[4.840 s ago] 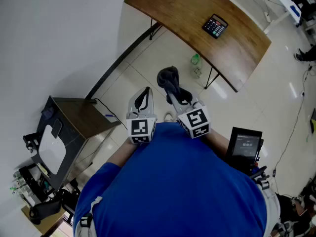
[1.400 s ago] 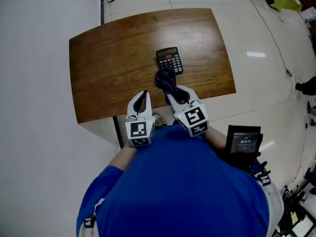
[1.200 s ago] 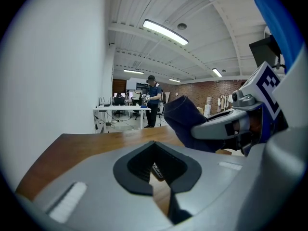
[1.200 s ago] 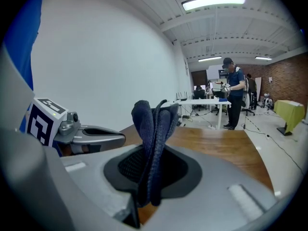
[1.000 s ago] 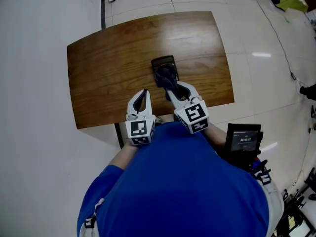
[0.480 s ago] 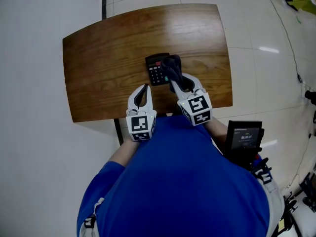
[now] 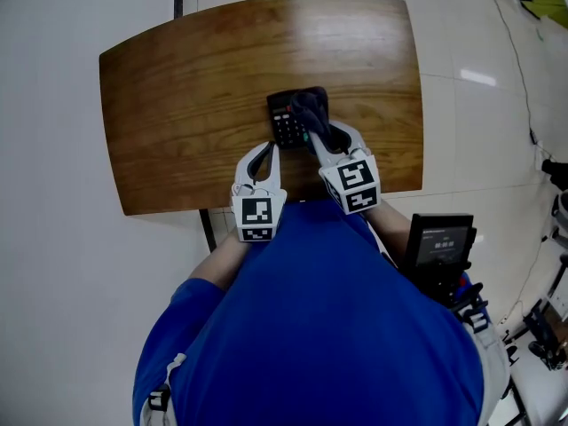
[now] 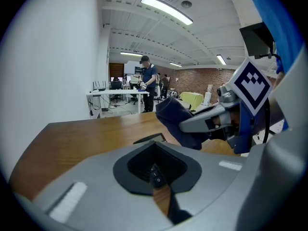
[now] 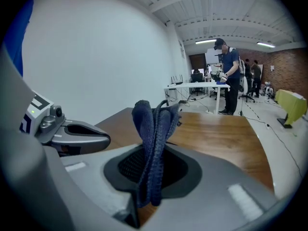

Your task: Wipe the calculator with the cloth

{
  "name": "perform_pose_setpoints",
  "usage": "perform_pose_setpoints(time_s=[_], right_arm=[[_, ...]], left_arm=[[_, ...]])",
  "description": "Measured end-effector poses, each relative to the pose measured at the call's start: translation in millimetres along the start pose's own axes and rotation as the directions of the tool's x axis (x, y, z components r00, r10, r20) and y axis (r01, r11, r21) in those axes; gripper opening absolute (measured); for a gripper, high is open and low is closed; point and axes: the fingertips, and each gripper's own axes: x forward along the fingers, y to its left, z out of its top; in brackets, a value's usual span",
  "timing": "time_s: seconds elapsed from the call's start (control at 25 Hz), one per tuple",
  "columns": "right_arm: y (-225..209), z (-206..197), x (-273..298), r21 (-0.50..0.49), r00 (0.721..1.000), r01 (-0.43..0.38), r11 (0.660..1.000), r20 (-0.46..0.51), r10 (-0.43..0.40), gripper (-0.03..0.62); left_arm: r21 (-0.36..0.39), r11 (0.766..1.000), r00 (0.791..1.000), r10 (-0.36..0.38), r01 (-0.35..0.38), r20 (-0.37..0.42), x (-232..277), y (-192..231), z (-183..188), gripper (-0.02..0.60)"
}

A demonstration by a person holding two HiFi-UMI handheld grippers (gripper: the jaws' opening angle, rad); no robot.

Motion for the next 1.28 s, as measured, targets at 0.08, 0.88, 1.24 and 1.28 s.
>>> perform_pose_setpoints(time_s=[0.08,0.88,1.24,1.28], right_arm=[[-8,4,3,-0.019,1.000,0.013,1.000,0.019,-0.013,0.072],[-7,26,36,-0.148,0.999,0.035,0.988,-0.027,-0.039,0.072],[-34,19,31,-0.115,0.995,0.086,0.990,-0.041,-0.091,0.072],[-38,17,30,-0.109,0.994,0.095,0.990,-0.043,-0.100,0.072]], left_arm=[[0.025,1.000,1.000,-0.014,0.014,0.012,7,-5,7,0.008],[0.092,0.996,1.000,-0.005,0.003,0.020,-5,-13,24,0.007],[0.109,0.994,0.999,-0.026,0.023,0.021,6,-18,24,0.008],[0.112,0.993,0.999,-0.031,0.028,0.022,8,-19,24,0.007]])
